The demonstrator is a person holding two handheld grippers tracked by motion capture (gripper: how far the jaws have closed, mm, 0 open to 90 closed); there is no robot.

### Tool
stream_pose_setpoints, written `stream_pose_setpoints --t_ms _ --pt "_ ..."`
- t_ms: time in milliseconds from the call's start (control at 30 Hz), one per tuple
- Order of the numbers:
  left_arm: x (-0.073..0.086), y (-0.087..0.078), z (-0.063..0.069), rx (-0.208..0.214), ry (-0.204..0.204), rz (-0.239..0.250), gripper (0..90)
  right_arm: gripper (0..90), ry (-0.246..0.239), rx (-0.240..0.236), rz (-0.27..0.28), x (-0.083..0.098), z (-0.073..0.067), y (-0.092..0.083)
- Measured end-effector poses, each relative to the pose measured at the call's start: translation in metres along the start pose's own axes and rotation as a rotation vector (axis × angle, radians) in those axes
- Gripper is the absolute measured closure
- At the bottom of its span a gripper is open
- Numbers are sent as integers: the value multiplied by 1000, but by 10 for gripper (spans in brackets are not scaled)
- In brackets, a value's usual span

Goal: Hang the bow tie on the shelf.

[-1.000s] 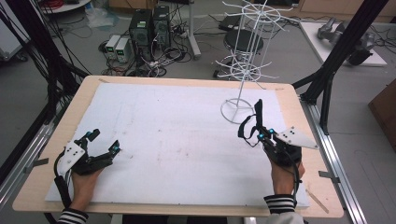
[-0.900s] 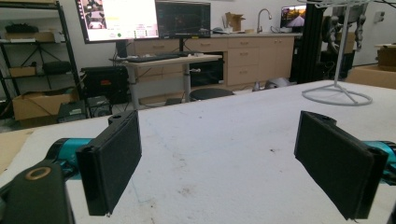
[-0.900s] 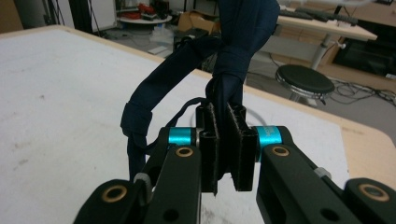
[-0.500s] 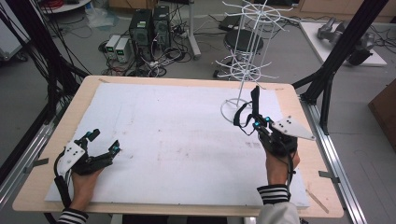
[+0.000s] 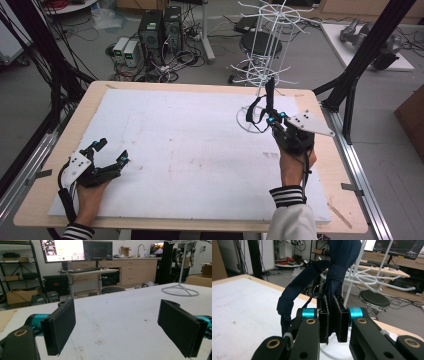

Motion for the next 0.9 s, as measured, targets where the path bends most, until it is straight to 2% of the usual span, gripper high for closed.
stream_pose_setpoints --t_ms 400,600,900 --pt "0 0 0 1 -1 -1 153 841 -2 -2 -7 -14 2 18" --pt "0 0 0 1 0 -2 153 840 8 10 -35 -10 6 28" --pt "0 0 -1 1 -2 -2 154 840 39 16 -46 -6 10 38"
Point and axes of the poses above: each handheld gripper's, and its own axes: y roughly forward along the jaws, x roughly out of its underside, z roughly to its right, the point moved 1 cm from there along y, roughly forward along the jaws, and after that the axes turned 7 degrees about -y, right-handed, at the moved point
